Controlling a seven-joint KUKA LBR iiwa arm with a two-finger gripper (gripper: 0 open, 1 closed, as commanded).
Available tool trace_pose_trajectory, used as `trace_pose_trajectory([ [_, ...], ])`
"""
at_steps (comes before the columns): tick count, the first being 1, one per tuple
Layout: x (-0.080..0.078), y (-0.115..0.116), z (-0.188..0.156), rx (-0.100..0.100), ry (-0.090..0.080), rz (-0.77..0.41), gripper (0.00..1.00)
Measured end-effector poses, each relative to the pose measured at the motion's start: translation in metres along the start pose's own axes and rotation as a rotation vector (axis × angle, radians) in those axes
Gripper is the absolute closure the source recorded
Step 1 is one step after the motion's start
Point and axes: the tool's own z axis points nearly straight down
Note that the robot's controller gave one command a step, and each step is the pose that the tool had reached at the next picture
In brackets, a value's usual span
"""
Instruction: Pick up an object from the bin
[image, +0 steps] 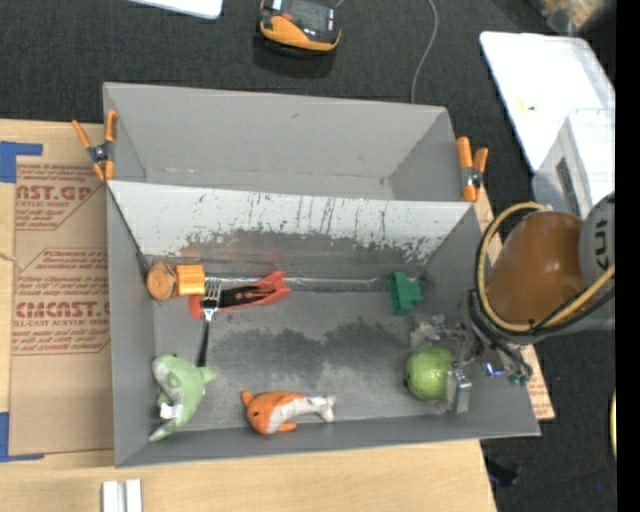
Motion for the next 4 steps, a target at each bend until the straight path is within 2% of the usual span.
trace_pose_trajectory([
  [1,-0.018,0.004,0.016,-0.001,0.003,-0.016,1.00],
  [2,-0.018,0.004,0.016,-0.002,0.004,-0.016,1.00],
  [3,-0.021,0.006,-0.053,-0.004,0.008,-0.027,1.00],
  [4,-0.012,0.012,-0.128,-0.006,0.013,-0.036,1.00],
])
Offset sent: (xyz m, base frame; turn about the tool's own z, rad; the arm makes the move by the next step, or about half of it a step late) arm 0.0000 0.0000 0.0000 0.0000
